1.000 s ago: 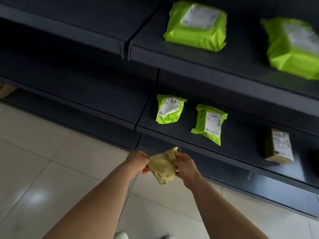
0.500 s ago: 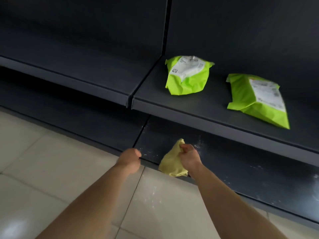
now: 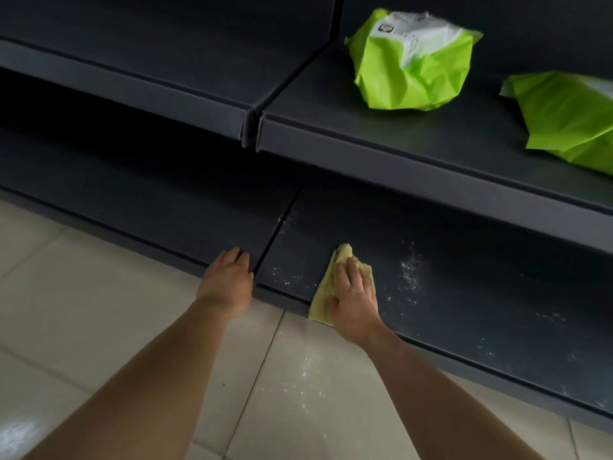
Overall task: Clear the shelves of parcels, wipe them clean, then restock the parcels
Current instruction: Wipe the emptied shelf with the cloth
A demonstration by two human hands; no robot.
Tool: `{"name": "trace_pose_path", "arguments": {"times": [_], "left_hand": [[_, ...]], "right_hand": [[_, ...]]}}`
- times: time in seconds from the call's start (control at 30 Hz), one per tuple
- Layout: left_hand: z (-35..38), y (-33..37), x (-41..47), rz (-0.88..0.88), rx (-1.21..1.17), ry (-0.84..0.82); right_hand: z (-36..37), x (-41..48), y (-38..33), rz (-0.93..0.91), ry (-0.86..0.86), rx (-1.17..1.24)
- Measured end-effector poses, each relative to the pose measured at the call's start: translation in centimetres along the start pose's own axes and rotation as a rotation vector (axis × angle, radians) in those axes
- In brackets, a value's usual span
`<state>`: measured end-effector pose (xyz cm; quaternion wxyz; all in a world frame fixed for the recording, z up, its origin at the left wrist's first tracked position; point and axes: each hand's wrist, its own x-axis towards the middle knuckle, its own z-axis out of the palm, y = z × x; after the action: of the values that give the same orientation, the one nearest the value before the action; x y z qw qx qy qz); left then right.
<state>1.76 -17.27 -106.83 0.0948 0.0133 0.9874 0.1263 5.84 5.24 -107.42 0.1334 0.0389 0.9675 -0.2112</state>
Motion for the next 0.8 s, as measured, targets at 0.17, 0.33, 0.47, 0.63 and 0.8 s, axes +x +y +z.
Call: {"name": "trace_pose_path", "arguments": {"times": [0.17,0.33,0.47,0.63,0.8], "left_hand": [[-0.1,-1.5,1.2,-0.034,-0.018,0.046],[0.2,-2.5,1.9,-0.01,0.029,0.064],[0.2,-2.8,2.0,-0.017,0.04,0.086],[0.4,-3.2,1.6,0.015,0.053,0.126],[0.3,-2.7,2.2,0.016,0.112,0.204]], "right_hand": [[0.8,2.3,-3.3,-0.13,-0.049,0.027],[1.8,5.0,-7.8,-0.324,-0.116,0.018],[2.3,5.7,-8.7,-0.42,-0.097,0.013],[1.3,5.6,-6.2,-0.509,-0.085,-0.007],[-0.1,6.5,-4.8,-0.413,0.009,-0.074]]}}
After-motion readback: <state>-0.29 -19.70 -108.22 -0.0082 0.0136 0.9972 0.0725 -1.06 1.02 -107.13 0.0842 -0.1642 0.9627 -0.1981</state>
